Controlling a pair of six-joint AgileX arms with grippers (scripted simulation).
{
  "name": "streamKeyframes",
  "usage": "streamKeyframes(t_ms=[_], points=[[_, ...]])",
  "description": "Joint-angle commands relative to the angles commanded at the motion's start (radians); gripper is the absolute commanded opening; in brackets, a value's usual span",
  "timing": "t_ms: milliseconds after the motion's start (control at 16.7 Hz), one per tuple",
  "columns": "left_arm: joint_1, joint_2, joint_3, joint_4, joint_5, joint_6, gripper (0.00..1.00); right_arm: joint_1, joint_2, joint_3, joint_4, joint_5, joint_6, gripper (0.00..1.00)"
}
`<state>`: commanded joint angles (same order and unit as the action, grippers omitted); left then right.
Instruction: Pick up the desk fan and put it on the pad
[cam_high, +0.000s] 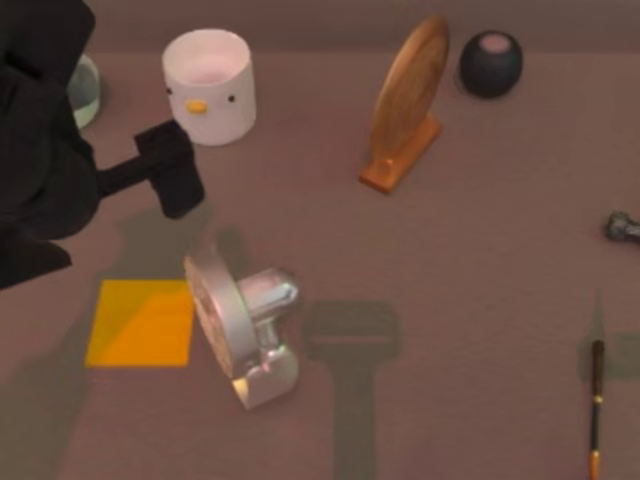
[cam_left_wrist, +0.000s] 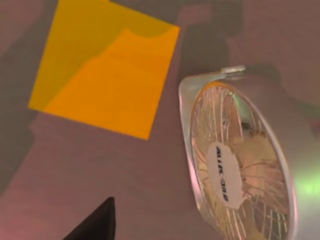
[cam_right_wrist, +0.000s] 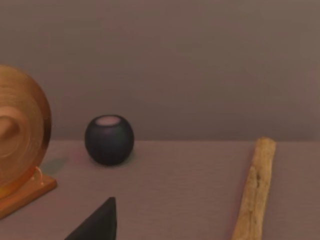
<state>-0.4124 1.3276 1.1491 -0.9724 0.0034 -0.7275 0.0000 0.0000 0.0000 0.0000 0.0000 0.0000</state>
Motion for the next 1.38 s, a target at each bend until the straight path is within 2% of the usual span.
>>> streamKeyframes(t_ms=[300, 540, 960, 1380], points=[[-0.101, 0.364, 0.323, -0.250, -0.001, -0.204, 1.00, 0.000, 0.000, 0.000, 0.000, 0.000, 0.000, 1.00], [-0.139, 0.502, 0.444, -0.353, -0.002, -0.287, 1.00, 0.000, 0.000, 0.000, 0.000, 0.000, 0.000, 1.00], [-0.137, 0.510, 0.447, -0.355, -0.002, -0.292, 1.00, 0.000, 0.000, 0.000, 0.000, 0.000, 0.000, 1.00], [-0.140, 0.529, 0.287, -0.176, -0.002, -0.292, 1.00, 0.000, 0.000, 0.000, 0.000, 0.000, 0.000, 1.00]])
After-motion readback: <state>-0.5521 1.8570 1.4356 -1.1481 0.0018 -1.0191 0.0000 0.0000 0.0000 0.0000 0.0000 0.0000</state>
